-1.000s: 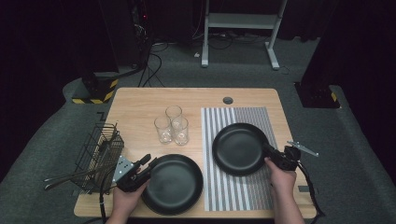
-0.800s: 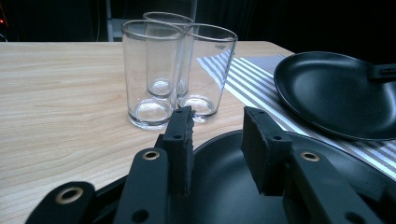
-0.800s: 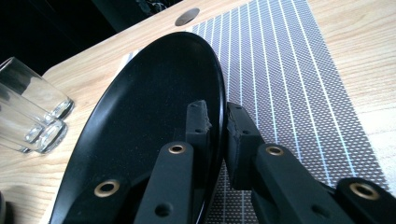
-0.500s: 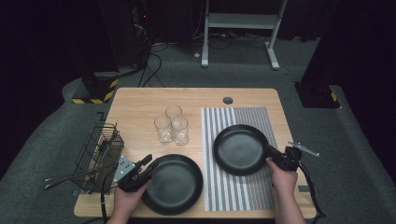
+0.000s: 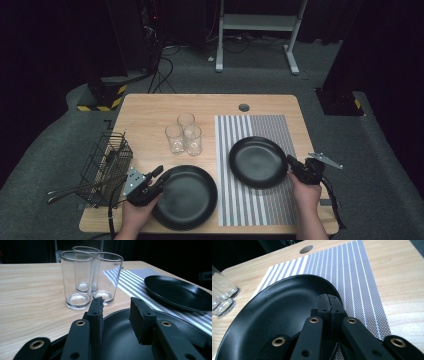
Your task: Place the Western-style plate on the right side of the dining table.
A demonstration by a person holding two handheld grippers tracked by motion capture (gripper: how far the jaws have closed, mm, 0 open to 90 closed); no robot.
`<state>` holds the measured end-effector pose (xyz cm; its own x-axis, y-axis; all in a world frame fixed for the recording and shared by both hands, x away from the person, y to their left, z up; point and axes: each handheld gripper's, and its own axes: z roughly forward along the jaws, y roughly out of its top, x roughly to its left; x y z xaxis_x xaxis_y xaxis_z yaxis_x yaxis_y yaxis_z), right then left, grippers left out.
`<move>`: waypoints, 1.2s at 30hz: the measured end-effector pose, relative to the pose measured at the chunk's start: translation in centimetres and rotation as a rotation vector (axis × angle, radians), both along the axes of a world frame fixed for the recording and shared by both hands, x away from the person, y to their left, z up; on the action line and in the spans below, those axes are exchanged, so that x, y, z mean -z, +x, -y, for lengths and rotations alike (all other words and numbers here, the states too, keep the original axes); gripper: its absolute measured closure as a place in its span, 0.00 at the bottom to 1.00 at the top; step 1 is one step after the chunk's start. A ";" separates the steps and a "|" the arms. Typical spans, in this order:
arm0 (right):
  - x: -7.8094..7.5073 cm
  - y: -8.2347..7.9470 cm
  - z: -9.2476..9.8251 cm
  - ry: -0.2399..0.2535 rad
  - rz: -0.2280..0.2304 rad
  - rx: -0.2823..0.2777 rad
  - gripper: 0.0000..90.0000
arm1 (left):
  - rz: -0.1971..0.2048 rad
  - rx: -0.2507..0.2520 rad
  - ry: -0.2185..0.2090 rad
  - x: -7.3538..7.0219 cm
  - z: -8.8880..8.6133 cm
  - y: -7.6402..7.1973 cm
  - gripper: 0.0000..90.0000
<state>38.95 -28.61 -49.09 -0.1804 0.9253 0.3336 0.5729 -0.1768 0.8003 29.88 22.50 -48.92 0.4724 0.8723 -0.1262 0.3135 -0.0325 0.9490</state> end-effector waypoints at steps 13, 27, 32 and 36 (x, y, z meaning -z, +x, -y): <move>0.0 -2.9 -3.6 -0.044 0.092 -0.093 0.96 | 0.003 0.002 0.011 0.0 -0.1 -0.2 0.70; 2.0 -4.5 -5.8 -0.086 0.120 -0.133 0.96 | -0.005 0.002 0.024 0.2 0.0 -0.2 0.69; 2.2 -4.6 -6.0 -0.089 0.128 -0.133 0.96 | -0.006 -0.004 0.029 0.2 -0.2 -0.2 0.69; 2.3 -4.7 -6.1 -0.091 0.126 -0.131 0.96 | -0.019 -0.010 0.041 0.2 -0.2 -0.1 0.68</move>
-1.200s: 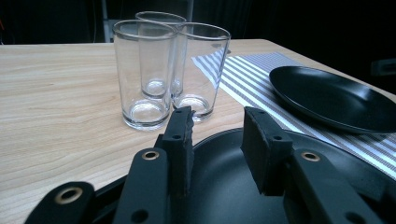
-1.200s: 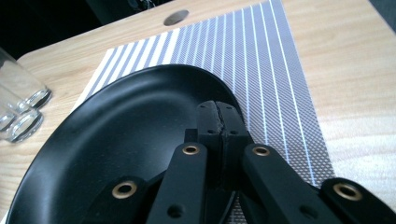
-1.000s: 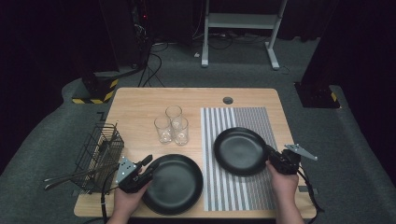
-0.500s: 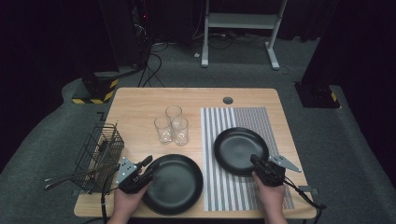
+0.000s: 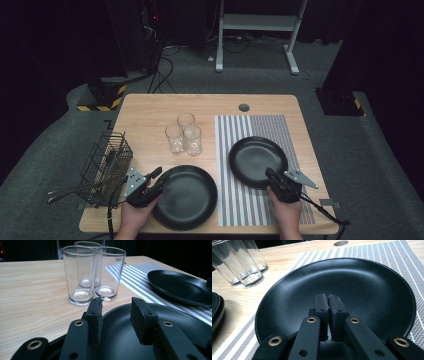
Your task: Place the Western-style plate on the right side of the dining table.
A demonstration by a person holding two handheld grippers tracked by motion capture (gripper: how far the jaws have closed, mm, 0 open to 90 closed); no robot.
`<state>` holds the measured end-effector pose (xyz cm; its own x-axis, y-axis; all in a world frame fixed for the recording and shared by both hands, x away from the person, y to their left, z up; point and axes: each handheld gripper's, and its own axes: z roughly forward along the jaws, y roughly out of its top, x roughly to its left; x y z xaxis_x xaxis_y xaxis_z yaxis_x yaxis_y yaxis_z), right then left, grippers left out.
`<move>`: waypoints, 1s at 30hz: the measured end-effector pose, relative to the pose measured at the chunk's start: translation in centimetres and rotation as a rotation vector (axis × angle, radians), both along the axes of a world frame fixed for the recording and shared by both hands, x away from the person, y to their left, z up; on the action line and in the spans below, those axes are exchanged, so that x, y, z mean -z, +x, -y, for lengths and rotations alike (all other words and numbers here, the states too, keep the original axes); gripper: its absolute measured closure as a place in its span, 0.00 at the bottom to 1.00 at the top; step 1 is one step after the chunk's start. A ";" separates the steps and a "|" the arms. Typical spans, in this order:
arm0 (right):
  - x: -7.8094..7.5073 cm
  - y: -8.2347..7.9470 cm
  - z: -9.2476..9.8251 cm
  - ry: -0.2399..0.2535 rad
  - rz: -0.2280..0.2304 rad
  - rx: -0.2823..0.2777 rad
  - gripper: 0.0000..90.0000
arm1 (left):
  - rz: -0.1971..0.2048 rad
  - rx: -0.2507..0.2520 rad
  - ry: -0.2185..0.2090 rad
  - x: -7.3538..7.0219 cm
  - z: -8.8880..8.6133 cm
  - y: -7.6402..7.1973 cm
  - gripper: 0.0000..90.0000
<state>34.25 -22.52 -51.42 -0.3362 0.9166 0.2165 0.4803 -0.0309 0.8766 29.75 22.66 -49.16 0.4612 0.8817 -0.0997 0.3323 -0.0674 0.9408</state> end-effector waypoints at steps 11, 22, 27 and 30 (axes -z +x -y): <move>0.0 -0.3 -0.2 0.002 0.010 0.016 0.93 | -0.027 -0.010 0.114 -0.1 0.8 0.1 0.64; -0.6 -3.0 -1.1 -0.203 0.077 0.000 0.81 | -0.111 0.024 0.176 -0.3 1.3 0.0 0.57; -0.9 -4.4 -2.9 -0.301 0.112 -0.027 0.77 | -0.127 0.027 0.187 -0.2 1.1 -0.2 0.57; -1.0 -4.4 -4.1 -0.299 0.111 -0.055 0.74 | -0.126 0.021 0.204 0.0 1.1 -0.6 0.60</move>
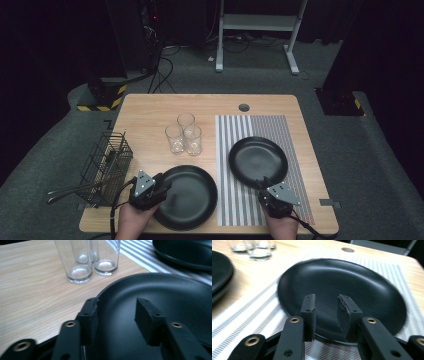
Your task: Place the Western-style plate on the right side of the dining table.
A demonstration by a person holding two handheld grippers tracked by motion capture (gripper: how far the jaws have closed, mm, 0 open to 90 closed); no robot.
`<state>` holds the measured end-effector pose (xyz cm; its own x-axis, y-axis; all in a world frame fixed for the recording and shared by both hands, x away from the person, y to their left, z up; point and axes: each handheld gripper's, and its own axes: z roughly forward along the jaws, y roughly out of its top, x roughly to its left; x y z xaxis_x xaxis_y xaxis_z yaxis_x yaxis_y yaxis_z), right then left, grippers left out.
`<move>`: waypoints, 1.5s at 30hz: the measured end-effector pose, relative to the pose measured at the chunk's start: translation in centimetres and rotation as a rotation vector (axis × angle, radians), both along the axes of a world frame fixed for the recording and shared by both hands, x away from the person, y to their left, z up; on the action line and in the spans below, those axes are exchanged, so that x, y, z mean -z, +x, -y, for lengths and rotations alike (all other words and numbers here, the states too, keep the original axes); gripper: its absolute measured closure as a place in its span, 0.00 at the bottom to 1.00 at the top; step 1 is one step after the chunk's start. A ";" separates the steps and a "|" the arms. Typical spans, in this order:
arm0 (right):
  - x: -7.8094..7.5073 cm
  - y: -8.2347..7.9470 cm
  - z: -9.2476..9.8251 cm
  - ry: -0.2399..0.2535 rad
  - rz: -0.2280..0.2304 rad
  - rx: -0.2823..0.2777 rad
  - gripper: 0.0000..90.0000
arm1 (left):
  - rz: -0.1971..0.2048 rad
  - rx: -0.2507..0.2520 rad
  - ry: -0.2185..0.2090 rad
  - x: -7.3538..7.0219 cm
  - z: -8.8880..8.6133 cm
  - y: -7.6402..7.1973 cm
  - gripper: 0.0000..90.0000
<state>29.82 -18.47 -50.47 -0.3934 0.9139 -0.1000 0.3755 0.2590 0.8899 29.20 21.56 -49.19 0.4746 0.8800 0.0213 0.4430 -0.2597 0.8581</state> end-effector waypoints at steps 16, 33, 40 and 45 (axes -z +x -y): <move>-0.3 2.0 -3.1 0.026 -0.033 -0.071 0.69 | -0.041 -0.029 0.016 -0.6 -0.8 -0.9 0.56; 0.1 3.0 -4.2 0.043 -0.079 -0.090 0.60 | 0.058 -0.042 -0.024 -3.0 -1.9 -1.0 0.49; 0.0 2.8 -4.0 0.054 -0.071 -0.094 0.59 | 0.077 -0.050 -0.027 -3.4 -2.4 -1.0 0.50; 0.0 2.7 -4.0 0.055 -0.053 -0.103 0.58 | 0.097 -0.059 -0.035 -3.9 -2.6 -1.1 0.49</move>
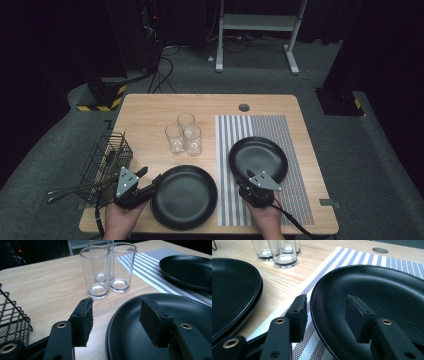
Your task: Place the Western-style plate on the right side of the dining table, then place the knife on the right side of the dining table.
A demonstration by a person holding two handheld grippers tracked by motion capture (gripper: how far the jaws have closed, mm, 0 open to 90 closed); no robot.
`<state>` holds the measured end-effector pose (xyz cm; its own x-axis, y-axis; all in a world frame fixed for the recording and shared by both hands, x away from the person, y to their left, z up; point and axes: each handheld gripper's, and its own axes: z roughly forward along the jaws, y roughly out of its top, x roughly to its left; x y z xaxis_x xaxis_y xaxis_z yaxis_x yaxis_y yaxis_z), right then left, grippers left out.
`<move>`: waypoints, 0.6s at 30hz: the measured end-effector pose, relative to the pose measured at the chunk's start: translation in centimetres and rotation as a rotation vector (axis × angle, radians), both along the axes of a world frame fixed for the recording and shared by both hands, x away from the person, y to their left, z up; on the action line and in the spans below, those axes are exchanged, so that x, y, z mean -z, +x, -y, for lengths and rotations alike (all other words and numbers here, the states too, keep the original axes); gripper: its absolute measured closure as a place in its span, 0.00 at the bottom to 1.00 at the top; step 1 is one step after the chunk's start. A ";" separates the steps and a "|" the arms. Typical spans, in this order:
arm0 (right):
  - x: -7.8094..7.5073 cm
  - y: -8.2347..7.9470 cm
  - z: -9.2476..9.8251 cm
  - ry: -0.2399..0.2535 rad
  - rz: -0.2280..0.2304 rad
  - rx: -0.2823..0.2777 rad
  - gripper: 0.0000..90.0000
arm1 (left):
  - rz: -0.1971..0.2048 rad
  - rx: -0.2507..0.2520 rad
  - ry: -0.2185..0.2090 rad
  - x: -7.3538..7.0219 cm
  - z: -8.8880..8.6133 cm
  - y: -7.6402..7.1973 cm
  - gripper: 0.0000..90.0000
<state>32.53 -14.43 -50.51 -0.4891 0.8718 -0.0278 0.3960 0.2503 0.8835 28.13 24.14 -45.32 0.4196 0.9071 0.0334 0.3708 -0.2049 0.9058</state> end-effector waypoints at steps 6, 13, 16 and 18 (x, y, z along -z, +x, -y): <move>-0.1 -0.1 0.1 0.001 0.009 -0.015 0.58 | 0.018 -0.002 -0.001 -0.5 -0.1 0.0 0.49; -0.1 0.1 0.1 0.026 -0.006 -0.046 0.58 | 0.028 -0.008 -0.007 -0.5 -0.4 -0.1 0.49; -0.1 0.1 -0.1 0.025 -0.008 -0.053 0.55 | 0.027 -0.014 -0.012 -0.4 -0.4 -0.4 0.49; 0.0 0.1 -0.1 0.022 -0.006 -0.059 0.55 | 0.032 -0.016 -0.013 -0.5 -0.4 -0.5 0.49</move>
<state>32.59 -14.28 -50.47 -0.5398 0.8418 -0.0054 0.3866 0.2537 0.8867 27.61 24.58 -44.83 0.4037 0.9142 0.0352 0.3444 -0.1875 0.9199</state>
